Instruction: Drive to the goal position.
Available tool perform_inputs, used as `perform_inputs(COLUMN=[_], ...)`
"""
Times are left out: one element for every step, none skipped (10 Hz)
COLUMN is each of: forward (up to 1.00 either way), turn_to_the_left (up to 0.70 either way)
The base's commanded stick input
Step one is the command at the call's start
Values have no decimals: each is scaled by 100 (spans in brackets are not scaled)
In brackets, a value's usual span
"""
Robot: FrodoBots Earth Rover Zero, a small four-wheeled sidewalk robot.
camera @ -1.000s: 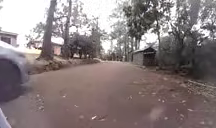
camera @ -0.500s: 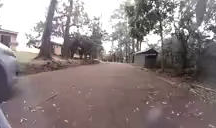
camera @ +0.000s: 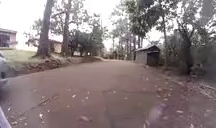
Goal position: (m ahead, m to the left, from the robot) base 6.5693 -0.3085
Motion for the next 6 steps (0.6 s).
perform_inputs(forward=[70, 70, 70, 70, 70, 70], turn_to_the_left=[0, -14, -35, -35, -35, -35])
